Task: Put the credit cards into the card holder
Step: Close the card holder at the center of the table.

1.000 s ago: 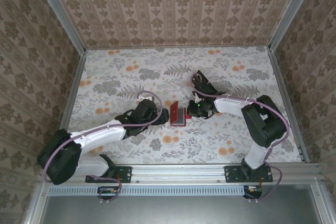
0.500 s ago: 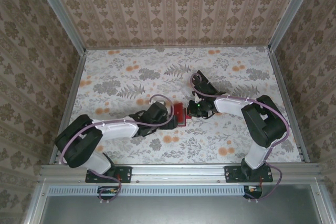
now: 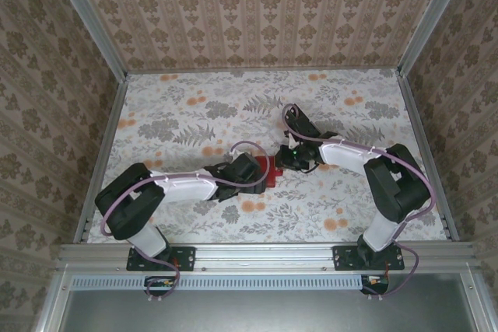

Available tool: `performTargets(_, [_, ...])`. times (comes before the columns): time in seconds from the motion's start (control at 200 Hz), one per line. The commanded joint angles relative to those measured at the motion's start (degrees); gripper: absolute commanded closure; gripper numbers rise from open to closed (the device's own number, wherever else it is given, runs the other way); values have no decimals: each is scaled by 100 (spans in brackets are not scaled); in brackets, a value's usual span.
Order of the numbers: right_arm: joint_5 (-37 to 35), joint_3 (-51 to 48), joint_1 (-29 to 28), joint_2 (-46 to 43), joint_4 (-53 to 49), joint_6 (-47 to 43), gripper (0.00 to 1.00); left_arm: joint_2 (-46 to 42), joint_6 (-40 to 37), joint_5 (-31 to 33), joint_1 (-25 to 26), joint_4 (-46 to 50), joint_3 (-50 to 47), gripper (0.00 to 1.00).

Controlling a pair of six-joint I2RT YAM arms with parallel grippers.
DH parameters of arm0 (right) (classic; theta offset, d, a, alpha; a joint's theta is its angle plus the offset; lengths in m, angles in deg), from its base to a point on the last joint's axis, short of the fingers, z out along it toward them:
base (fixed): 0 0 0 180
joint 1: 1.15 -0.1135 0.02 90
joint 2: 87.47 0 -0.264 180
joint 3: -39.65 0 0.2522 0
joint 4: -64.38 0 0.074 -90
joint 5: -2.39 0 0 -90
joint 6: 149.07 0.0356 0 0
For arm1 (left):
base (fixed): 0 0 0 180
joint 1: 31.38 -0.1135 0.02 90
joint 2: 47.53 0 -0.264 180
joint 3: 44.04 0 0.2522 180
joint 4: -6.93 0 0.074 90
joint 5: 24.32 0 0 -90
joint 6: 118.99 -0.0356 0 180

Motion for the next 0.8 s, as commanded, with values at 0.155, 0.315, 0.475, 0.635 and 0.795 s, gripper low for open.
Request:
performTargets(0.155, [-221, 215, -7, -254, -501, -285, 64, 321, 16, 71, -15, 275, -170, 0])
performTargets(0.315, [-361, 346, -115, -250, -695, -336, 57, 331, 76, 63, -15, 189, -249, 0])
performTargets(0.475, [-437, 477, -213, -126, -807, -382, 59, 375, 102, 48, -20, 114, -262, 0])
performTargets(0.635, [-504, 642, -319, 29, -914, -439, 62, 411, 107, 37, -20, 52, -267, 0])
performTargets(0.795, [-564, 842, -406, 252, -1090, -517, 65, 447, 102, 15, -16, -7, -271, 0])
